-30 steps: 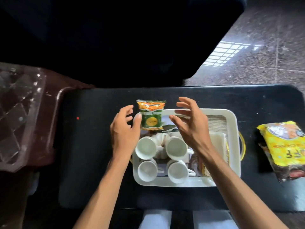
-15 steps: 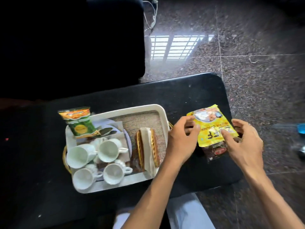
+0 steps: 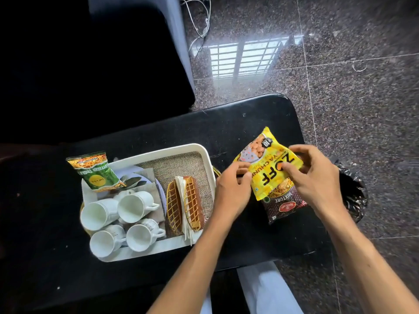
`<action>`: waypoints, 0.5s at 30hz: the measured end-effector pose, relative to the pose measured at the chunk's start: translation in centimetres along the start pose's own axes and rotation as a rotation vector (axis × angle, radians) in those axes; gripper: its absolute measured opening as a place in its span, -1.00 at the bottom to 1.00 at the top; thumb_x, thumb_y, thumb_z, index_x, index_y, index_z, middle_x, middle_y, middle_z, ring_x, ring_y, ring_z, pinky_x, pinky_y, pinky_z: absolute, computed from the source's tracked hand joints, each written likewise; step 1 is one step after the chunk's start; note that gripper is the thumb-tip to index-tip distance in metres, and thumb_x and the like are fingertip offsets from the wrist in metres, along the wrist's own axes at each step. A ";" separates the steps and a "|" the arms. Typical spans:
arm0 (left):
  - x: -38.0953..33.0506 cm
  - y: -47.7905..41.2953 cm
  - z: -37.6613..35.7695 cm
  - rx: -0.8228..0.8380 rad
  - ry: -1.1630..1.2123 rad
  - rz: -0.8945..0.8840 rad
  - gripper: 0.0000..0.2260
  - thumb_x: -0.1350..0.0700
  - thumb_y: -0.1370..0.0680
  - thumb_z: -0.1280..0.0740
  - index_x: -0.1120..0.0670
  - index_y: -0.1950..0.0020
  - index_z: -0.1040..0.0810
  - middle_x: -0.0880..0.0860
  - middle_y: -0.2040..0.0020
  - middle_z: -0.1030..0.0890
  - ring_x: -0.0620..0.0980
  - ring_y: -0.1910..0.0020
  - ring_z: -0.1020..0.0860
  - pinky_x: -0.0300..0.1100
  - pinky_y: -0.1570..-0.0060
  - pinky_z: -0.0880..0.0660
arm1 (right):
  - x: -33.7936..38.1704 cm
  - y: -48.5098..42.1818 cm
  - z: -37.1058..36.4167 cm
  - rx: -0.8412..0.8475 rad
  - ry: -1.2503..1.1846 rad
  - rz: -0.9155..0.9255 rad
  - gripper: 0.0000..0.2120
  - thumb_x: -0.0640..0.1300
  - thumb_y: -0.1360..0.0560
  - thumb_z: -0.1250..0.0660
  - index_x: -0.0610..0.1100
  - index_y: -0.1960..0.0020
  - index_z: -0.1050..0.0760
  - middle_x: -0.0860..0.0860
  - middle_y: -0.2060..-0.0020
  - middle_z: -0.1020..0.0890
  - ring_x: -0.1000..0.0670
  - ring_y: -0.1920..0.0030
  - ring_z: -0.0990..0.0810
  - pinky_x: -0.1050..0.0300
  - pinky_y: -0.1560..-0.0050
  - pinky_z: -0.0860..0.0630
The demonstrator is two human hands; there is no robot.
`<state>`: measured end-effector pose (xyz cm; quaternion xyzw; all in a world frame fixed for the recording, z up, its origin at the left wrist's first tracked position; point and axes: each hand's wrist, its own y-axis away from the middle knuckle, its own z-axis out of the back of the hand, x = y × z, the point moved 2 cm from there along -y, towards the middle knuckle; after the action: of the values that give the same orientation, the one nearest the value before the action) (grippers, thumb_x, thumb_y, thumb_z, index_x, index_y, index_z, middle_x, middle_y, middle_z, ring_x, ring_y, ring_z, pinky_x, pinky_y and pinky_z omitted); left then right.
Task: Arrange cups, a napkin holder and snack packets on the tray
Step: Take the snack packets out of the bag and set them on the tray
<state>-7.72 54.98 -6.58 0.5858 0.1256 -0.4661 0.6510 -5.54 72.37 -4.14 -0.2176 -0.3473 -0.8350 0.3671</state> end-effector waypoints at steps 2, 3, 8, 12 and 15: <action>-1.2 -0.2 2.1 -0.071 -0.151 -0.186 -0.74 0.19 -0.61 -0.32 0.03 -0.29 -0.57 0.01 -0.20 -0.62 -0.06 -0.16 -0.59 -0.09 -0.19 -0.58 | 2.4 -0.2 -0.1 0.024 -0.072 0.142 -0.74 -0.18 -0.46 -0.49 -0.04 -0.13 -0.60 0.07 0.09 -0.71 0.16 0.17 -0.64 0.38 0.09 -0.56; -2.0 -0.3 3.3 -0.105 -0.247 -0.304 -0.67 0.19 -0.59 -0.35 0.04 -0.36 -0.53 0.04 -0.27 -0.59 -0.03 -0.22 -0.57 -0.04 -0.25 -0.56 | 3.8 -0.3 -0.2 0.044 -0.086 0.215 -0.76 -0.19 -0.47 -0.48 -0.05 -0.13 -0.61 0.10 0.09 -0.71 0.16 0.16 -0.66 0.32 0.05 -0.59; -5.4 -1.0 10.2 -0.042 -0.635 -0.621 -0.22 0.01 -0.43 -0.55 -0.01 -0.59 -0.29 0.10 -0.60 -0.28 0.10 -0.57 -0.26 -0.03 -0.55 -0.25 | 10.6 0.6 -1.0 0.196 -0.111 0.571 -0.73 -0.24 -0.49 -0.46 -0.11 -0.18 -0.57 0.15 0.13 -0.66 0.19 0.18 -0.65 0.27 0.05 -0.62; -6.8 -0.4 14.8 -0.021 -0.745 -0.790 -0.26 0.03 -0.40 -0.59 0.12 -0.52 -0.39 0.19 -0.51 -0.42 0.17 -0.51 -0.39 0.14 -0.45 -0.40 | 15.2 1.7 -1.7 0.262 0.004 0.811 -0.64 -0.23 -0.48 -0.47 -0.13 -0.25 -0.50 0.12 0.13 -0.67 0.09 0.20 -0.66 0.18 0.10 -0.60; -6.0 0.2 18.7 -0.158 -0.692 -0.863 -0.58 0.07 -0.47 -0.52 0.13 -0.30 -0.61 0.12 -0.24 -0.67 0.10 -0.22 -0.63 0.09 -0.16 -0.59 | 18.0 2.6 -3.3 0.238 0.038 0.901 -0.61 -0.19 -0.49 -0.47 -0.15 -0.28 -0.50 0.12 0.13 -0.67 0.06 0.20 -0.65 0.15 0.10 -0.57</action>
<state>-17.96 41.30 3.06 0.2438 0.1675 -0.8445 0.4464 -15.29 60.38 5.91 -0.2881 -0.3047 -0.5505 0.7219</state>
